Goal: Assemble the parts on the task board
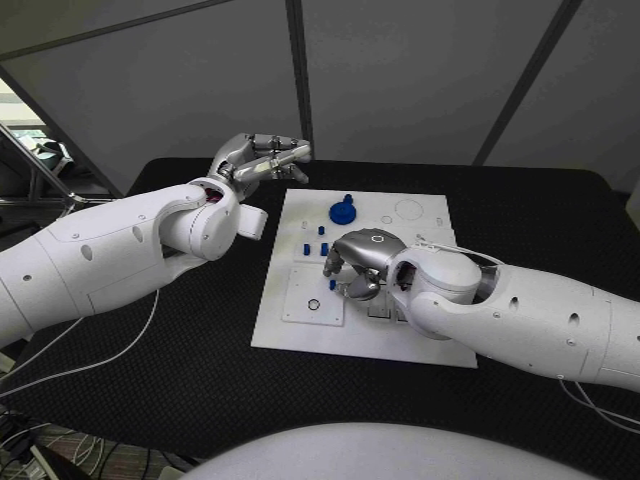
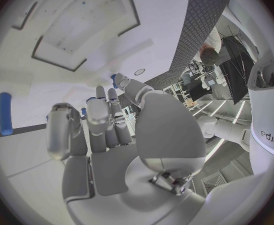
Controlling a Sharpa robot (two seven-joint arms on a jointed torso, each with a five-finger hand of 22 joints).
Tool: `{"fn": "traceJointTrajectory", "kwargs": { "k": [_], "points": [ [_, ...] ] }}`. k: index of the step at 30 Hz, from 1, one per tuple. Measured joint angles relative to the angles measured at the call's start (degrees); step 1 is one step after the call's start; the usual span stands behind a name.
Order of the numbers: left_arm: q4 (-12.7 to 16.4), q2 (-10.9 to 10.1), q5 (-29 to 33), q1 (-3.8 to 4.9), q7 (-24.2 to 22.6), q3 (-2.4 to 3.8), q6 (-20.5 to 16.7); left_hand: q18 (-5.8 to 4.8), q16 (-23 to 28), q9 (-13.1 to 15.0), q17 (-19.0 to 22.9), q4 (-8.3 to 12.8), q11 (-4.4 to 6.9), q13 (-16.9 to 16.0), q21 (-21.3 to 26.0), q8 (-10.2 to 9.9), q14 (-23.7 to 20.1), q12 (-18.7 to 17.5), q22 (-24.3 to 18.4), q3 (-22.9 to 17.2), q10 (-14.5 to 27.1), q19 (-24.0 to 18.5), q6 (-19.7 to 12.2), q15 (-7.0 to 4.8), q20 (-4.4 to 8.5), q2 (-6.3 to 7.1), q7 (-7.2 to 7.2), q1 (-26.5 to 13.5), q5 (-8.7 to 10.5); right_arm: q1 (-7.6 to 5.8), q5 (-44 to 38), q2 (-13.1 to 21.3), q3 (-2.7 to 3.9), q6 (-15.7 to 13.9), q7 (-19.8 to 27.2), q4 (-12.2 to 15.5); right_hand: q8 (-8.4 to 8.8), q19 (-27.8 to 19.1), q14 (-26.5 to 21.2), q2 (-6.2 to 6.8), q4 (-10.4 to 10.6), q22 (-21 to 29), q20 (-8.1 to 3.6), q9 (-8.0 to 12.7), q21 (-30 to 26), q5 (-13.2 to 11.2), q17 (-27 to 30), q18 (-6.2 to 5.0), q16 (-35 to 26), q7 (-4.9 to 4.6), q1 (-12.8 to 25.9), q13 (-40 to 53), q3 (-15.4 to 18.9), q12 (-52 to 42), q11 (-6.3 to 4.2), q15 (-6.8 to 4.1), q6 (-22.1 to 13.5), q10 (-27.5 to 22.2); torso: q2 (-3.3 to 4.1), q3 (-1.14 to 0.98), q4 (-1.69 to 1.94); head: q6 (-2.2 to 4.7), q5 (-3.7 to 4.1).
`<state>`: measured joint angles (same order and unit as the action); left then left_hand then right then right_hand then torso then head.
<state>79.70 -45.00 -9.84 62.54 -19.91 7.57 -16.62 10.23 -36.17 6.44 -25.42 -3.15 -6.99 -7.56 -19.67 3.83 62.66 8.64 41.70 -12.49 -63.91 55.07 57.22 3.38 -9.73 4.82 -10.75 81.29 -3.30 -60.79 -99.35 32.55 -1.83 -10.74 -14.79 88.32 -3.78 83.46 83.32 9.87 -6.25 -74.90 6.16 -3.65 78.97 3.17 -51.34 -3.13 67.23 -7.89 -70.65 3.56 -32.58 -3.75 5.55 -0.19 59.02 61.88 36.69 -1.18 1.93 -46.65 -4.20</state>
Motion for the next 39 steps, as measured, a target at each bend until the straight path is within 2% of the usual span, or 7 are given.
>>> {"fn": "traceJointTrajectory", "kwargs": {
  "k": [9, 16, 18, 23, 26, 29, 39],
  "points": [
    [-0.18, 0.0, 0.0, 0.0, 0.16, 0.0, 0.16, 0.0, 0.0, 0.0, -0.01, 0.0, 0.0, 0.0, 0.0, 0.0, 0.0, 0.0, -0.05, 0.0, 0.0, 0.0, 0.0, 0.0, 0.0, 0.0, 0.0, 0.0, 0.0, 0.01, 0.18, 2.47, 0.0, -3.81, 0.84, 2.17, 0.0, 0.0, -0.2, 0.44, -0.32, 0.0, 0.0, -0.09, -0.25, 0.0, 0.45, 0.02, -0.21, 0.0, -0.45, 0.06, 0.32, -0.25, 0.08, 0.2, 0.0, -0.07, 0.0, -0.04, -0.01, 0.31, 0.12],
    [-0.25, -0.1, 0.0, 0.0, 0.26, -0.01, 0.27, 0.01, 0.0, -0.01, 0.0, 0.0, 0.0, 0.0, 0.0, 0.0, 0.0, 0.0, -0.04, 0.0, 0.0, 0.0, 0.0, 0.0, 0.0, 0.0, 0.0, 0.0, 0.0, -0.02, 0.4, 7.75, 0.13, -5.88, 1.01, 6.4, 0.0, -0.01, -0.2, 0.74, -0.48, 0.0, 0.0, -0.08, -0.25, 0.0, 0.86, 0.01, -0.21, 0.22, -0.74, 0.11, 0.47, -0.61, 0.08, 0.2, 0.22, -0.07, -0.05, -0.04, -0.1, 0.66, 0.29],
    [-0.25, -0.15, 0.0, 0.0, 0.28, -0.02, 0.31, 0.0, 0.0, -0.01, -0.01, 0.0, 0.0, 0.0, 0.0, 0.0, 0.0, 0.0, -0.04, 0.0, 0.0, 0.0, 0.0, 0.0, 0.0, 0.0, 0.0, 0.0, 0.0, -0.05, 0.5, 9.32, 0.74, -6.05, 0.88, 7.28, 0.0, -0.01, -0.2, 0.74, -0.46, 0.0, 0.0, -0.08, -0.25, 0.0, 0.89, 0.01, -0.22, 0.33, -0.74, 0.17, 0.81, -0.74, 0.07, 0.2, 0.33, -0.07, -0.06, -0.02, -0.15, 0.87, 0.48],
    [-0.21, -0.32, 0.0, -0.01, 0.31, -0.03, 0.44, 0.0, 0.0, -0.01, 0.02, 0.0, 0.0, 0.0, 0.0, 0.0, 0.0, 0.0, -0.04, 0.0, 0.0, 0.0, 0.0, 0.0, 0.0, 0.0, 0.0, 0.0, 0.0, -0.64, 1.1, 12.36, 3.67, -6.15, 0.12, 7.93, 0.0, -0.01, -0.2, 1.52, -0.46, 0.0, 0.0, -0.08, -0.55, 0.0, 1.32, 0.02, -0.53, 0.67, -0.71, 0.17, 1.6, -0.89, -0.14, 0.2, 0.16, 0.15, -0.06, 0.0, -0.18, 1.37, 1.03],
    [-0.21, -0.36, 0.0, -0.01, 0.32, -0.05, 0.54, 0.0, 0.0, -0.02, 0.04, 0.0, 0.0, 0.0, 0.0, 0.0, 0.0, 0.0, -0.04, 0.0, 0.0, 0.0, 0.0, 0.0, 0.0, 0.0, 0.0, 0.0, 0.0, -1.1, 1.64, 13.34, 4.84, -6.05, -0.41, 7.25, 0.0, -0.01, -0.2, 1.96, -0.55, 0.0, 0.0, -0.08, -0.6, 0.0, 1.67, 0.01, -0.82, 0.92, -0.9, 0.17, 2.32, -0.89, -0.14, 0.2, 0.36, 0.15, -0.06, 0.0, -0.19, 1.73, 1.4],
    [-0.22, -0.36, 0.0, -0.01, 0.33, -0.1, 0.65, 0.0, 0.0, -0.02, 0.04, 0.0, 0.0, 0.0, 0.0, 0.0, 0.0, 0.0, -0.04, 0.0, 0.0, 0.0, 0.0, 0.0, 0.0, 0.0, 0.0, 0.0, 0.0, -1.56, 2.12, 13.77, 5.37, -5.83, -0.83, 5.92, 0.0, 0.0, -0.2, 2.41, -0.54, 0.0, 0.0, -0.08, -0.6, 0.0, 1.76, 0.02, -0.84, 1.36, -1.35, 0.16, 2.95, -0.9, -0.16, 0.2, 0.29, -0.29, -0.06, -0.01, -0.18, 2.01, 1.7],
    [-0.22, -0.34, 0.01, -0.01, 0.37, -0.28, 1.0, 0.0, 0.23, 0.04, 0.04, 0.23, 0.0, 0.0, 0.0, 0.0, 0.0, 0.0, -0.04, -0.23, 0.0, 0.0, 0.0, 0.0, 0.0, 0.0, 0.0, 0.0, 0.0, -1.92, 3.15, 13.27, 5.76, -3.77, -1.63, 2.59, 0.0, -0.01, -0.2, 2.93, -0.24, 0.0, 0.0, -0.08, -0.89, -0.22, 2.02, 0.02, -0.84, 2.11, -1.87, 0.1, 5.49, -0.9, 0.18, 0.2, -0.04, -2.02, 0.01, 0.03, -0.09, 2.34, 2.08]
  ]
}}
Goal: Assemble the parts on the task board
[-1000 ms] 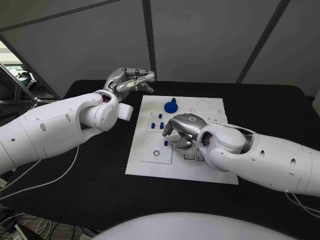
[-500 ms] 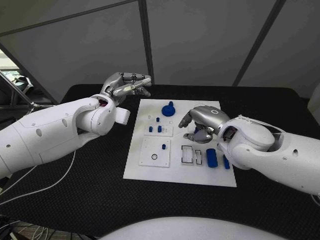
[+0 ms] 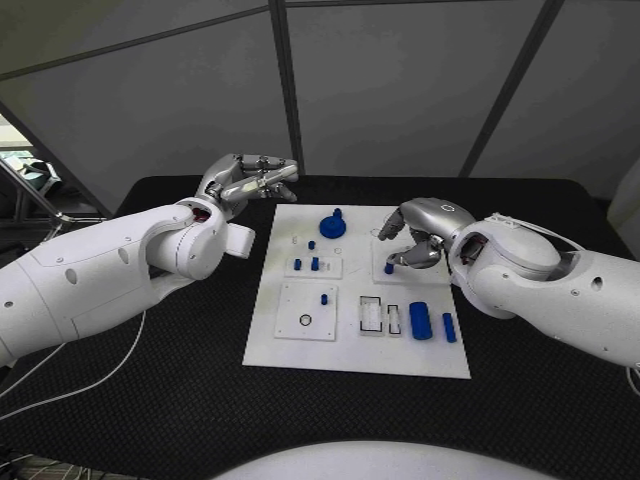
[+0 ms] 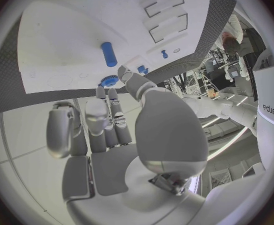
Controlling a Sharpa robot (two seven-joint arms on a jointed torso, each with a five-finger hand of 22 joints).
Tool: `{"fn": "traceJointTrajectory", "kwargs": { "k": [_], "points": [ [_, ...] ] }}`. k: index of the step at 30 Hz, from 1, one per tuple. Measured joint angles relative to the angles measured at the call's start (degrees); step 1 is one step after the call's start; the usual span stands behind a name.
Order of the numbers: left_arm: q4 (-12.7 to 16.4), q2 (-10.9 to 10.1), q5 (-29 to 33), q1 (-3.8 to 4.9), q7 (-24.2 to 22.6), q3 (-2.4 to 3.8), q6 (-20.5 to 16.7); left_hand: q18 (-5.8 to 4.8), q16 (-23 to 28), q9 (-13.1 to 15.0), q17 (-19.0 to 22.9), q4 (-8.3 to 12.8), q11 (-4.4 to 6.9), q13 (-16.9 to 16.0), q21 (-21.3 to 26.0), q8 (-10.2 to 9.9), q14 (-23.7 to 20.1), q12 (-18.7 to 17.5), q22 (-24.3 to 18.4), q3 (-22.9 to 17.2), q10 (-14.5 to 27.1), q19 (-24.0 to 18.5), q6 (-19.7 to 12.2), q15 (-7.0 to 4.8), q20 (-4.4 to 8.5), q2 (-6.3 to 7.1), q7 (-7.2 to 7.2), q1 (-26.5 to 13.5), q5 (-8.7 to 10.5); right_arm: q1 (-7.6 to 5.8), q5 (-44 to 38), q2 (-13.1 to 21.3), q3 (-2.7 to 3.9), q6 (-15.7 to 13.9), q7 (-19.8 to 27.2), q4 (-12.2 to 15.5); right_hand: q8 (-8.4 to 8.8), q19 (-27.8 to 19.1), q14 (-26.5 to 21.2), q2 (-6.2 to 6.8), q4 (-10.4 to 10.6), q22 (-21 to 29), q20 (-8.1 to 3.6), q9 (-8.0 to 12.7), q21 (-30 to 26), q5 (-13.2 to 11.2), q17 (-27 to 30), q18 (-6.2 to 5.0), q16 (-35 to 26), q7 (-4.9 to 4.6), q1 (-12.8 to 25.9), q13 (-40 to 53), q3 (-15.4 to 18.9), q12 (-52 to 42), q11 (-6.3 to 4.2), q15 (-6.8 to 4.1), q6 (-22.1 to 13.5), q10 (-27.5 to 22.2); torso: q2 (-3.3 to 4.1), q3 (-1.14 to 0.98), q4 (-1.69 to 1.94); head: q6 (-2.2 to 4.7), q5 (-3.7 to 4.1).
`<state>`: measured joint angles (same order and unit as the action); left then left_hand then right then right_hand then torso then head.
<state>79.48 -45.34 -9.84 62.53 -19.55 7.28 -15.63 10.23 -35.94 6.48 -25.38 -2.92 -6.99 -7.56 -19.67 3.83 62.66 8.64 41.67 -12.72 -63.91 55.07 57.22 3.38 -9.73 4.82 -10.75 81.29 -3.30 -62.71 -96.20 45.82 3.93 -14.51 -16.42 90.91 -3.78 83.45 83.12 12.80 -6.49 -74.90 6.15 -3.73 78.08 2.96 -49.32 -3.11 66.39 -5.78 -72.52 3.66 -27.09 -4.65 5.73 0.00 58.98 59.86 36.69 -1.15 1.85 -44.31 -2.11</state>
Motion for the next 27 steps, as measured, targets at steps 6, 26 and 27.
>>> {"fn": "traceJointTrajectory", "kwargs": {
  "k": [6, 26, 27],
  "points": [
    [0.0, 0.0, 0.0, 0.0, 0.01, -0.05, 0.12, 0.0, 0.0, -0.01, 0.0, 0.0, 0.0, 0.0, 0.0, 0.0, 0.0, 0.0, -0.04, 0.0, 0.0, 0.0, 0.0, 0.0, 0.0, 0.0, 0.0, 0.0, 0.0, -0.03, 0.26, -0.93, 0.01, 2.6, -0.18, -1.33, 0.0, 0.0, 0.0, -0.02, 0.28, 0.0, 0.0, 0.0, 0.0, 0.0, 0.07, 0.0, 0.0, 0.0, -0.02, 0.01, 0.4, 0.0, 0.0, 0.0, 0.0, 0.0, 0.03, 0.04, 0.04, -0.02, 0.02],
    [-0.41, 0.16, 0.0, 0.0, 0.05, -0.08, 0.21, 0.0, 0.0, 0.03, 0.05, 0.0, 0.0, -0.04, 0.0, 0.0, 0.0, 0.0, -0.04, 0.0, 0.0, 0.0, 0.0, 0.0, 0.0, 0.0, 0.0, 0.0, 0.0, -0.02, 1.05, -2.73, -0.01, 8.5, 0.45, -3.88, -0.37, 0.02, 0.12, -2.16, 1.32, 0.0, -0.03, -0.36, 0.42, 0.0, -0.82, 0.0, 0.33, -2.01, -0.88, 0.22, -0.05, -1.71, -1.11, -0.12, 2.01, 4.46, -0.03, -0.03, 0.0, -0.38, -0.31],
    [-0.41, 0.18, 0.0, 0.0, 0.05, -0.08, 0.22, 0.01, 0.0, 0.03, 0.05, 0.0, 0.0, -0.04, 0.0, 0.0, 0.0, 0.0, -0.04, 0.0, 0.0, 0.0, 0.0, 0.0, 0.0, 0.0, 0.0, 0.0, 0.0, -0.02, 1.07, -2.76, -0.01, 8.66, 0.45, -3.95, -0.38, 0.21, 0.22, -2.16, 1.42, 0.0, -0.22, -0.36, 0.42, 0.0, -0.87, 0.0, 0.53, -2.09, -0.88, 0.22, -0.15, -1.71, -1.14, -0.23, 2.31, 4.66, -0.03, -0.04, -0.01, -0.38, -0.29]
  ]
}}
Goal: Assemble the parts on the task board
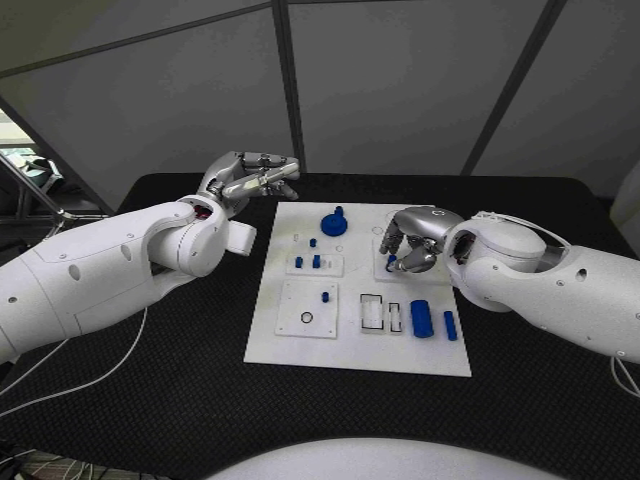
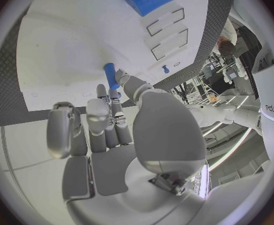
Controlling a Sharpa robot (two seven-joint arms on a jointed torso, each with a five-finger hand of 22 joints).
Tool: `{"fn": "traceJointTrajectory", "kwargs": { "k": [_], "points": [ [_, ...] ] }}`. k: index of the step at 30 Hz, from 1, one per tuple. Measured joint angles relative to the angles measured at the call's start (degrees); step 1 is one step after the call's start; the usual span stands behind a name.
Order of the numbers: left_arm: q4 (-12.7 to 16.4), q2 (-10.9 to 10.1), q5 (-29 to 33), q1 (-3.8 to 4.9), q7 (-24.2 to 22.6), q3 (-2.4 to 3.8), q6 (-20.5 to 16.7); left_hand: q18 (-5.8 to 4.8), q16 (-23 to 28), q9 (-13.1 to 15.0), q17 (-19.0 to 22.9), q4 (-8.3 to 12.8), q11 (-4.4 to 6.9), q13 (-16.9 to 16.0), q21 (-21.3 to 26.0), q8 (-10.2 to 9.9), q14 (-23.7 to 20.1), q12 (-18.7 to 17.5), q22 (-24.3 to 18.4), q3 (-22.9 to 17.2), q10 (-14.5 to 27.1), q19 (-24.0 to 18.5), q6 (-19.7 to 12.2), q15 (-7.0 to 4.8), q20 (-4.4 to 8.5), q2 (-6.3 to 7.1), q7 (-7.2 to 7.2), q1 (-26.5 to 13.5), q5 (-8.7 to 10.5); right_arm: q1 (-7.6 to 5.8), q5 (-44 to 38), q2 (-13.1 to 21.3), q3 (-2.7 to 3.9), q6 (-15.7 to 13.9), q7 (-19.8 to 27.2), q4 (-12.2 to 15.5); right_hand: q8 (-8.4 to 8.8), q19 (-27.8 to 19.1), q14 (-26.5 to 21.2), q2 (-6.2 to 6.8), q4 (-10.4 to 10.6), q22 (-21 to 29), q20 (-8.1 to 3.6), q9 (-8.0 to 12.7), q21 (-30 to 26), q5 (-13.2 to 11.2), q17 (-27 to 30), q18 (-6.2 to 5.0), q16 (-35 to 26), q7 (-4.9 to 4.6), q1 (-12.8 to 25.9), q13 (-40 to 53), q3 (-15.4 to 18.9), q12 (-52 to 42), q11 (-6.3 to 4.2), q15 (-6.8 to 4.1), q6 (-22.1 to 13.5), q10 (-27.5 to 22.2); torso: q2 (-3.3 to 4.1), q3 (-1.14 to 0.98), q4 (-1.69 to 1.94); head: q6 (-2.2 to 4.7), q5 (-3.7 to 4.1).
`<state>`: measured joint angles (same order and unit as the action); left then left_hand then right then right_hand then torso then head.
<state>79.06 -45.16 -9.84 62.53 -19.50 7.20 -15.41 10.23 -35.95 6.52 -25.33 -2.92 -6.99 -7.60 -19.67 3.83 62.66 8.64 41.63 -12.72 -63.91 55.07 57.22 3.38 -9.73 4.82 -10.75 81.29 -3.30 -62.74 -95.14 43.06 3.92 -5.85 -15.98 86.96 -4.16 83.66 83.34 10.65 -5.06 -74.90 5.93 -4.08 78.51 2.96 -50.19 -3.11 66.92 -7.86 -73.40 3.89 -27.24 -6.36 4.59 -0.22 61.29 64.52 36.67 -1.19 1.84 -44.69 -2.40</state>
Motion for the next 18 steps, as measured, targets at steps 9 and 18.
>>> {"fn": "traceJointTrajectory", "kwargs": {
  "k": [9, 18],
  "points": [
    [-0.1, 0.02, 0.0, 0.0, 0.02, -0.01, 0.02, 0.0, 0.0, 0.0, 0.0, 0.0, 0.0, 0.01, 0.0, 0.0, 0.0, 0.0, 0.0, 0.0, 0.0, 0.0, 0.0, 0.0, 0.0, 0.0, 0.0, 0.0, 0.0, 0.01, 0.09, -0.22, -0.01, 0.74, 0.0, -0.31, -0.51, 0.22, 0.22, -1.2, 0.49, 0.0, -0.22, -0.14, 0.91, 0.0, -1.0, 0.0, 0.8, 0.62, 0.11, 0.0, -2.02, -0.29, -0.58, -0.22, 1.91, 2.88, 0.01, -0.02, -0.01, -0.09, 0.15],
    [-0.14, 0.05, 0.0, 0.0, 0.04, -0.01, 0.03, 0.0, 0.0, -0.01, 0.0, 0.0, 0.0, 0.01, 0.0, 0.0, 0.0, 0.0, 0.01, 0.0, 0.0, 0.0, 0.0, 0.0, 0.0, 0.0, 0.0, 0.0, 0.0, 0.01, 0.08, -0.41, 0.02, 1.2, -0.11, -0.43, -1.32, 0.4, 0.71, -2.62, 0.1, 0.0, -0.83, -0.63, 2.29, 0.0, -2.65, 0.0, 1.97, 1.54, -0.73, 0.2, -3.78, -0.89, -1.72, -1.13, 4.81, 6.43, 0.02, 0.0, -0.01, -0.2, 0.25]
  ]
}}
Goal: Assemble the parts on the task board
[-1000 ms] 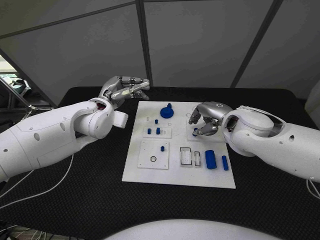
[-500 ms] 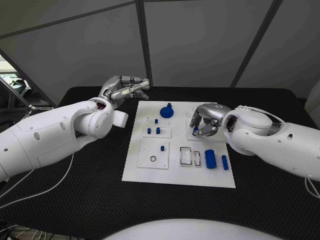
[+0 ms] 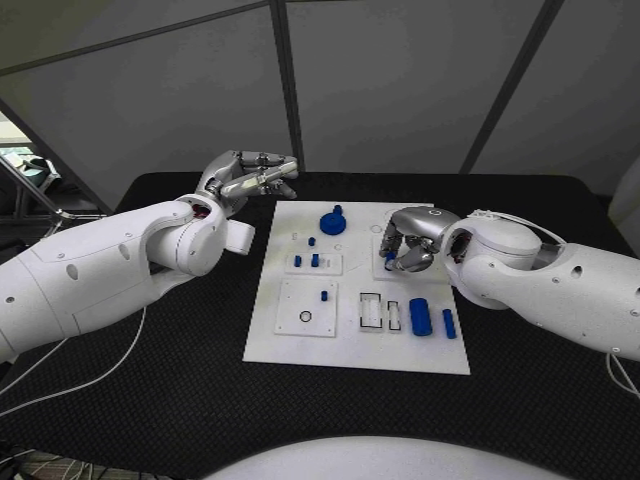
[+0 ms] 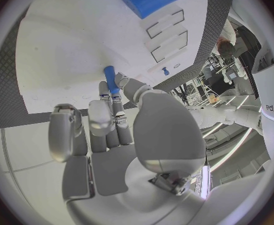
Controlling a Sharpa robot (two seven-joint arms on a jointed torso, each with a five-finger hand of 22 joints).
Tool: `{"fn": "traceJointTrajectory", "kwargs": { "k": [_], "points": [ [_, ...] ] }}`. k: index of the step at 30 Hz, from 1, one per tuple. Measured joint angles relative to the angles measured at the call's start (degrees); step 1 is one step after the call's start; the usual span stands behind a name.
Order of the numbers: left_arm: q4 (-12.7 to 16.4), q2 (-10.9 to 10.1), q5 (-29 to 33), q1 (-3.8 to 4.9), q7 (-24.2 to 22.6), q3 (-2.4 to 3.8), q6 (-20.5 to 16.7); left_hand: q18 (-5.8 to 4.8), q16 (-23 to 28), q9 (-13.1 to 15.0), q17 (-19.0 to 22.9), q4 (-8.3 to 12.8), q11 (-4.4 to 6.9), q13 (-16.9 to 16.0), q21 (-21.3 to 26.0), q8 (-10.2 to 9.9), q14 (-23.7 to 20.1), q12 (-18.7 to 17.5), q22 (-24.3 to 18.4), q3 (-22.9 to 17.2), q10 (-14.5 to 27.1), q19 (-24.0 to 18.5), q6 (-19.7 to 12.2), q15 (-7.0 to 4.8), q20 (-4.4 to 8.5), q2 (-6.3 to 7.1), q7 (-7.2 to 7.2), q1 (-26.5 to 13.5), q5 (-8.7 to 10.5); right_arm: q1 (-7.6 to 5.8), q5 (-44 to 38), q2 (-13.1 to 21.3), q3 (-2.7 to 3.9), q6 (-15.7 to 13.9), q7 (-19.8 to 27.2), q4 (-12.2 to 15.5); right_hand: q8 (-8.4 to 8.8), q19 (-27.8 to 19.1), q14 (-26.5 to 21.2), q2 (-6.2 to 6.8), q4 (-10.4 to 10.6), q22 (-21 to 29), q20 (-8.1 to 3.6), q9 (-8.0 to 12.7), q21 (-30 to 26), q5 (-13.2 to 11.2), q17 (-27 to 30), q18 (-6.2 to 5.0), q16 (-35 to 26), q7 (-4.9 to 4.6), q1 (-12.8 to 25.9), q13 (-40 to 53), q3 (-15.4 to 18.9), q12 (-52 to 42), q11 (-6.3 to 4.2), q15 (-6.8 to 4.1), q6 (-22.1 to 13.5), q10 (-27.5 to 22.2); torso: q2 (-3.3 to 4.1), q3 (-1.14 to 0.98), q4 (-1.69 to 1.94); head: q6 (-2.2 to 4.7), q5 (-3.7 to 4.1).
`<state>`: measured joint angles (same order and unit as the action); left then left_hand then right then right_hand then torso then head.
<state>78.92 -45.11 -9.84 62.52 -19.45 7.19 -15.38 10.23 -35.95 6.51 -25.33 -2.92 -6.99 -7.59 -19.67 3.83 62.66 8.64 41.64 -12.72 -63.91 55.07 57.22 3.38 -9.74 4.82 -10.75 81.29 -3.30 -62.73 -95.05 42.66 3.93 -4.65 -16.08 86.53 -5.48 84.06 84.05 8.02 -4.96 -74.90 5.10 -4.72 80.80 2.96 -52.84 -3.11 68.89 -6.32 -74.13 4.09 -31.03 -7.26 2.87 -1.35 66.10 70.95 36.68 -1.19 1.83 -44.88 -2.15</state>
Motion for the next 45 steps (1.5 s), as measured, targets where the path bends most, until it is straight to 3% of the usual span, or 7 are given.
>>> {"fn": "traceJointTrajectory", "kwargs": {
  "k": [11, 22, 27, 35, 38, 43, 45],
  "points": [
    [-0.02, -0.06, 0.0, 0.0, 0.04, 0.0, 0.0, 0.01, 0.0, 0.0, 0.0, 0.0, 0.0, 0.0, 0.0, 0.0, 0.0, 0.0, 0.0, 0.0, 0.0, 0.0, 0.0, 0.0, 0.0, 0.0, 0.0, 0.0, 0.0, 0.03, -0.72, 0.31, -0.06, -0.5, -0.32, 0.5, -0.29, -0.09, 0.0, -0.29, -0.58, 0.0, -0.75, -0.29, 0.93, -0.22, -0.16, -0.01, 0.28, 0.49, -0.29, 0.14, -0.56, 0.28, -0.76, -0.41, 1.1, 2.19, -0.01, 0.01, 0.01, -0.04, 0.01],
    [-0.04, -0.06, 0.0, -0.03, 0.06, -0.01, 0.0, 0.0, 0.0, -0.01, -0.01, 0.0, 0.0, 0.01, 0.0, 0.0, 0.0, 0.0, 0.0, 0.0, 0.0, 0.0, 0.0, 0.0, 0.0, 0.0, 0.0, 0.0, 0.0, 0.06, -1.28, 2.82, 0.05, -6.03, 0.47, 4.7, -0.29, 0.0, -0.01, -0.6, -0.98, 0.0, -0.83, -0.29, 1.25, -0.35, -0.15, -0.01, 0.28, 0.33, -0.6, 0.35, -0.95, 0.46, -0.65, -0.81, 1.28, 2.49, -0.11, 0.0, 0.0, 0.25, 0.1],
    [-0.08, -0.04, 0.0, -0.04, 0.07, -0.01, 0.0, 0.0, 0.0, 0.01, 0.0, 0.1, 0.0, 0.01, 0.0, 0.0, 0.0, 0.0, -0.01, -0.1, 0.0, 0.0, 0.0, 0.0, 0.0, 0.0, 0.0, 0.0, 0.0, 0.04, -1.3, 3.83, 1.26, -8.09, 0.83, 7.21, -0.29, -0.01, -0.01, -0.67, -0.99, 0.0, -0.83, -0.28, 1.52, -0.37, -0.27, 0.0, 0.47, 0.33, -0.68, 0.33, -0.96, 0.49, -0.72, -0.81, 1.28, 2.56, -0.12, 0.01, 0.01, 0.43, 0.08],
    [-0.3, 0.22, 0.0, -0.06, 0.07, -0.01, 0.0, 0.0, 0.0, 0.06, 0.04, 0.17, 0.0, 0.01, 0.0, 0.0, 0.0, 0.0, -0.05, -0.17, 0.0, 0.0, 0.0, 0.0, 0.0, 0.0, 0.0, 0.0, 0.0, 0.02, -0.48, 2.05, 1.67, -10.09, 1.53, 10.25, -0.29, -0.01, -0.01, -0.75, -1.17, 0.0, -0.83, -0.34, 2.13, -0.3, -0.34, 0.0, 0.5, 0.53, -0.76, 0.25, -1.13, 0.68, -0.52, -0.81, 1.49, 2.77, -0.06, 0.06, 0.01, 0.38, -0.29],
    [-0.42, 0.44, 0.0, -0.06, 0.07, -0.01, 0.0, 0.0, 0.0, 0.06, 0.04, 0.17, 0.0, 0.01, 0.0, 0.0, 0.0, 0.0, -0.04, -0.17, 0.0, 0.0, 0.0, 0.0, 0.0, 0.0, 0.0, 0.0, 0.0, 0.13, 0.09, -0.1, 1.15, -10.37, 2.11, 10.81, -0.29, -0.21, -0.01, -0.89, -1.23, 0.0, -1.04, -0.34, 2.13, -0.3, -0.23, 0.0, 0.5, 0.53, -0.9, 0.25, -1.18, 0.72, -0.52, -0.8, 1.49, 2.77, -0.03, 0.06, 0.01, 0.34, -0.51],
    [-0.61, 0.74, 0.0, -0.06, 0.07, -0.01, 0.02, 0.0, 0.0, 0.06, 0.04, 0.17, 0.0, 0.01, 0.0, 0.0, 0.0, 0.0, -0.04, -0.17, 0.0, 0.0, 0.0, 0.0, 0.0, 0.0, 0.0, 0.0, 0.0, 1.22, 0.95, -3.65, -0.51, -10.43, 3.56, 11.11, -0.29, -0.21, -0.01, -0.9, -1.37, 0.0, -1.04, -0.34, 2.13, -0.3, -0.08, 0.0, 0.5, 0.53, -0.9, 0.27, -1.33, 0.74, -0.52, -0.8, 1.49, 2.77, 0.02, 0.01, 0.02, 0.1, -0.94],
    [-0.68, 0.81, 0.0, -0.07, 0.07, -0.01, 0.03, 0.0, 0.0, 0.06, 0.04, 0.17, 0.0, 0.01, 0.0, 0.0, 0.0, 0.0, -0.04, -0.17, 0.0, 0.0, 0.0, 0.0, 0.0, 0.0, 0.0, 0.0, 0.0, 1.46, 1.24, -4.82, -1.46, -10.4, 4.27, 10.92, -0.29, -0.21, -0.01, -0.9, -1.37, 0.0, -1.04, -0.34, 2.13, -0.3, -0.08, 0.0, 0.5, 0.53, -0.91, 0.28, -1.33, 0.74, -0.52, -0.8, 1.49, 2.77, 0.03, 0.01, 0.03, 0.06, -1.04]
  ]
}}
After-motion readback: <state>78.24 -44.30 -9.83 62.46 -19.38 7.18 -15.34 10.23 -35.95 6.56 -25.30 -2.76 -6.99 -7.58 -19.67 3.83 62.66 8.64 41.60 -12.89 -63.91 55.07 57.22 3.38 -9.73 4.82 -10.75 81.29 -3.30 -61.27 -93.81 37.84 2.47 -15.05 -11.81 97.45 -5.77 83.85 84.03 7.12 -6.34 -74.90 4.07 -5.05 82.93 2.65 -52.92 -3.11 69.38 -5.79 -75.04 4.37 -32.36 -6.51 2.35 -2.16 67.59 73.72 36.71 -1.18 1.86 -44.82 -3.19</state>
